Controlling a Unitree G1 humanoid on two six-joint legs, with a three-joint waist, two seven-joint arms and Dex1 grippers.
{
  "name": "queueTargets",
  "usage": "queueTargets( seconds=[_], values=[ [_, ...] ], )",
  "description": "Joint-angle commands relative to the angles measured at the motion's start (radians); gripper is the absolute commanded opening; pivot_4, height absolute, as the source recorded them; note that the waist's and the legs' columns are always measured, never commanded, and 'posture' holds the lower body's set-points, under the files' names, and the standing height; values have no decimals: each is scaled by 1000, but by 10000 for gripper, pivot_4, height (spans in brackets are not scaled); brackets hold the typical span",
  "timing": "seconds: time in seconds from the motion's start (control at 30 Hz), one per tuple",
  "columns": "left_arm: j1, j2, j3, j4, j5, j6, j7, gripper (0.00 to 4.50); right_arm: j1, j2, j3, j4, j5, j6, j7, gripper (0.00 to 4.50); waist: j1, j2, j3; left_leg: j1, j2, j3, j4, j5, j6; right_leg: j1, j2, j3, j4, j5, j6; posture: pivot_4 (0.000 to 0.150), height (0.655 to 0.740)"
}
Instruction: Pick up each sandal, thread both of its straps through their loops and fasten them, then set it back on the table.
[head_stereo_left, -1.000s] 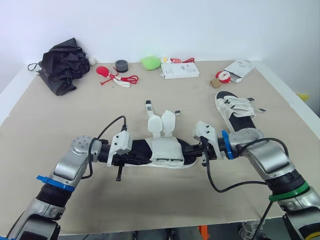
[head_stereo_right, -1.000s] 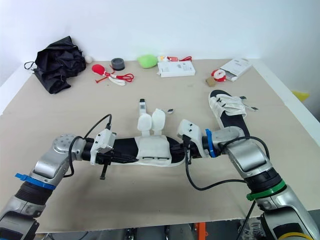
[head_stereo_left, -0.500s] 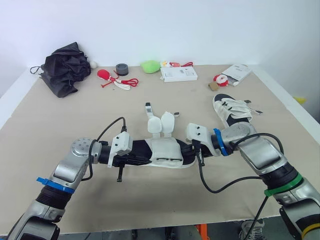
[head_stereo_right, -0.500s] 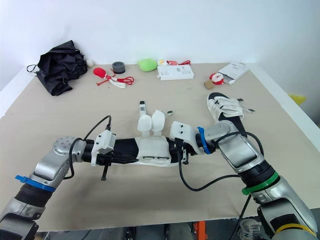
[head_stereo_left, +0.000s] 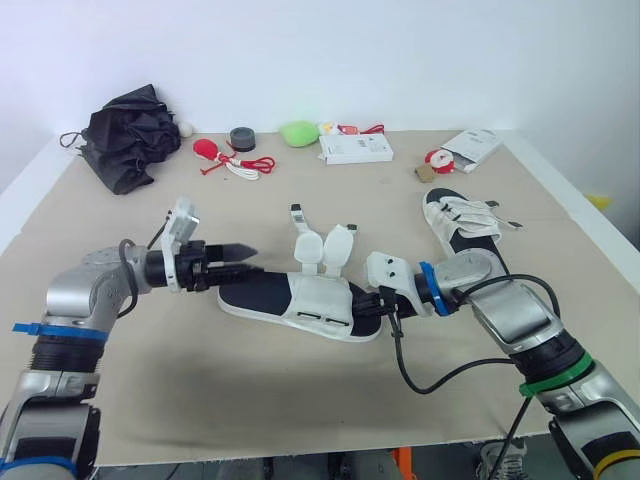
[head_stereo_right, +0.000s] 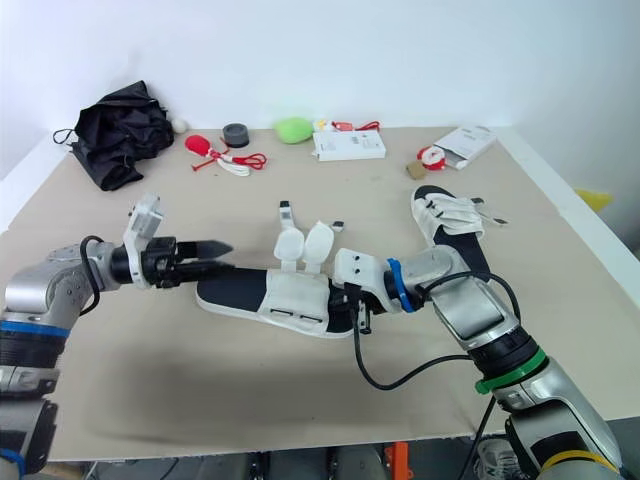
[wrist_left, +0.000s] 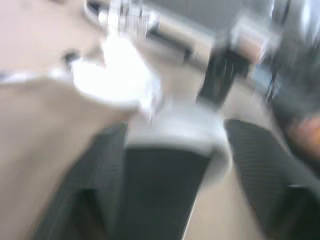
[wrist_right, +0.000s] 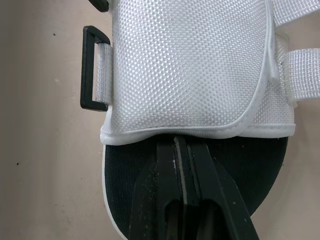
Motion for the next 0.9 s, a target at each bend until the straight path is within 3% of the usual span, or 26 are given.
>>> queueTargets(
  seconds=[0.03, 0.13, 0.33, 0.6, 0.9],
  values=[
    [-9, 2, 26, 17, -1, 9, 21, 44769, 36, -14, 34, 34, -44, 12, 4, 0, -1, 0, 0, 0, 0, 0, 0, 0, 0, 0, 0, 1, 0, 0, 0, 1500, 7400],
    [30, 6, -85, 47, 141, -117, 6, 44769, 28, -12, 28, 49, -54, -10, 0, 0, -1, 0, -1, 0, 0, 0, -1, -1, -1, -1, 1, 1, 0, -1, -2, 1500, 7400],
    [20, -12, -145, 152, 259, -213, 23, 44769, -32, -7, 25, 111, -75, -56, 2, 0, -1, -2, -1, 1, 1, 1, -2, 1, -4, -1, 1, 1, 0, -2, -8, 1500, 7400],
    [111, -2, -177, 37, 262, -174, -37, 44769, -84, 9, 32, 217, -96, -120, 29, 0, -1, -2, -1, 0, 2, 2, -3, 3, -4, -3, -3, 1, 0, -1, -10, 1500, 7400],
    [114, -23, -152, 35, 293, -225, 0, 44769, -62, 15, 8, 167, -44, -74, 72, 0, 2, -2, -1, 0, 2, 1, -4, 3, -5, -3, -3, 0, 0, -2, -11, 1500, 7400]
  ],
)
